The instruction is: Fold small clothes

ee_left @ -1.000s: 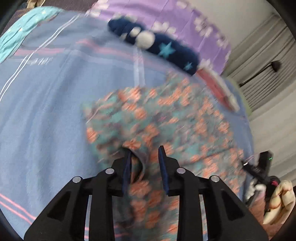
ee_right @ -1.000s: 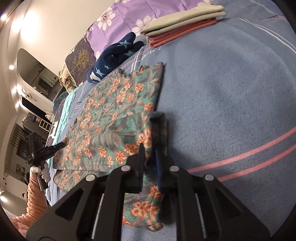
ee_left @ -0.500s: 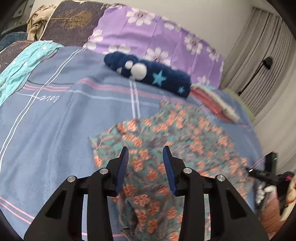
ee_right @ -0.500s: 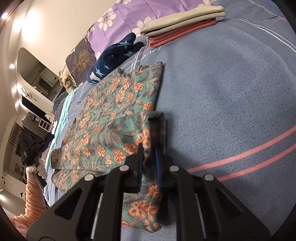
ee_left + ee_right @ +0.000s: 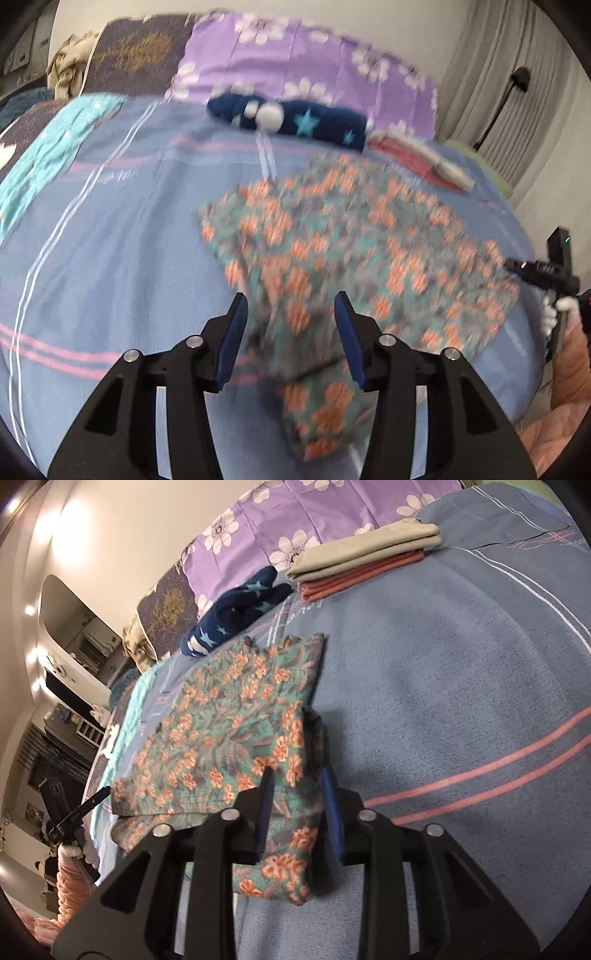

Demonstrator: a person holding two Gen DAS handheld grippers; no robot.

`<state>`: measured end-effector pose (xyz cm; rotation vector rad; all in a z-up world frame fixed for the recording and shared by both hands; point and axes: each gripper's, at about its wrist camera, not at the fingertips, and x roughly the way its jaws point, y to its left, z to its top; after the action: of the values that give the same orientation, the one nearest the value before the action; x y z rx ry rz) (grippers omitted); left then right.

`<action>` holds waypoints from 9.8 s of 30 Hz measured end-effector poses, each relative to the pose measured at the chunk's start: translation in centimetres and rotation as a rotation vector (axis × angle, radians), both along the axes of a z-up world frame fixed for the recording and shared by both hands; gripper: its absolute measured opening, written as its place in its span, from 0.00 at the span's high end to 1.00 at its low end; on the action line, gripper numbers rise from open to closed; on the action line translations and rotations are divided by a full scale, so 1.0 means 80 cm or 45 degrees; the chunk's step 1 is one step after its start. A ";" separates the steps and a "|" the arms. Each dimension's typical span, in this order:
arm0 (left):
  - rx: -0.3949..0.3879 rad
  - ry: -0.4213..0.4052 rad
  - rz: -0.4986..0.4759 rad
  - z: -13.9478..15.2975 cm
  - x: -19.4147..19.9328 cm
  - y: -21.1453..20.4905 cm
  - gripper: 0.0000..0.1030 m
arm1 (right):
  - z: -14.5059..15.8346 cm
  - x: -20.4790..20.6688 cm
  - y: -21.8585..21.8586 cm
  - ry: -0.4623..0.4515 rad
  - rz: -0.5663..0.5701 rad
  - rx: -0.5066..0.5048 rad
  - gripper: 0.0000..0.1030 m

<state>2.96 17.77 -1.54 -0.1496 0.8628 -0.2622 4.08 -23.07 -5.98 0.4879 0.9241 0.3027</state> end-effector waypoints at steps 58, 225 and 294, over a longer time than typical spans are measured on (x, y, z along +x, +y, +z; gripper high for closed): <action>0.089 -0.016 0.007 -0.018 0.146 0.001 0.37 | 0.021 0.130 0.005 -0.142 0.132 -0.165 0.54; 0.199 0.102 -0.749 -0.034 0.075 -0.528 0.87 | -0.056 0.222 -0.022 0.052 0.125 0.186 0.96; -0.334 0.153 0.036 -0.047 0.287 0.059 0.62 | 0.009 0.039 0.531 -0.145 0.778 -0.462 0.70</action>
<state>25.89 22.50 -5.27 -0.4248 0.9427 -0.3424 7.20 19.40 -5.29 -0.1577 0.9752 0.6920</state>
